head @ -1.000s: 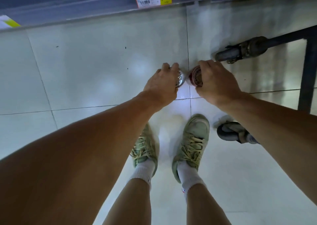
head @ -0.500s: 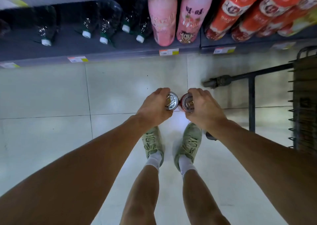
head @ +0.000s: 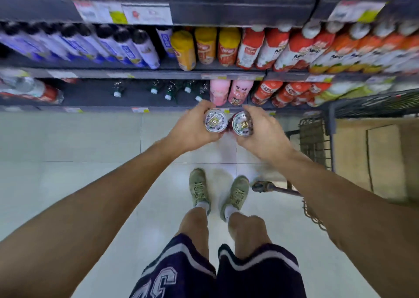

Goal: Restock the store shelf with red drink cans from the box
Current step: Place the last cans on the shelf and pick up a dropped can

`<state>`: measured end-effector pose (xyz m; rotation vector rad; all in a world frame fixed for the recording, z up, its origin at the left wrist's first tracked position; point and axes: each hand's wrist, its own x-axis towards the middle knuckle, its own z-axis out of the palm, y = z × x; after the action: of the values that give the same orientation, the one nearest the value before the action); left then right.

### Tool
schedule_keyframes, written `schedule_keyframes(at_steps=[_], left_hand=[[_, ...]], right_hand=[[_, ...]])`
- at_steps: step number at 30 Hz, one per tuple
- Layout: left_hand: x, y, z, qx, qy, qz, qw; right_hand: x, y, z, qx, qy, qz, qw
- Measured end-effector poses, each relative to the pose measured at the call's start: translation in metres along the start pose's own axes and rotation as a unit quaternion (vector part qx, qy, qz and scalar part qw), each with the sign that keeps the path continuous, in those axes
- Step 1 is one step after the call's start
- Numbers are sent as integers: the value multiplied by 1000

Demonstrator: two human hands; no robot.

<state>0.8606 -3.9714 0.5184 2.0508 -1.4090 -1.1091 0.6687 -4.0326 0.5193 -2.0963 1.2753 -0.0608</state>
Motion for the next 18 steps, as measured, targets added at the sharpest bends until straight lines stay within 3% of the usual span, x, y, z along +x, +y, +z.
schedule_keyframes(at_steps=[10,18], left_hand=[[-54,106,-131,-103,108,49,988],[-86,173,-213,-169,163,97,967]], right_hand=[[-25,-121,-125,115,105,3,988],[-32,-189,-190,225,229,-57,945]])
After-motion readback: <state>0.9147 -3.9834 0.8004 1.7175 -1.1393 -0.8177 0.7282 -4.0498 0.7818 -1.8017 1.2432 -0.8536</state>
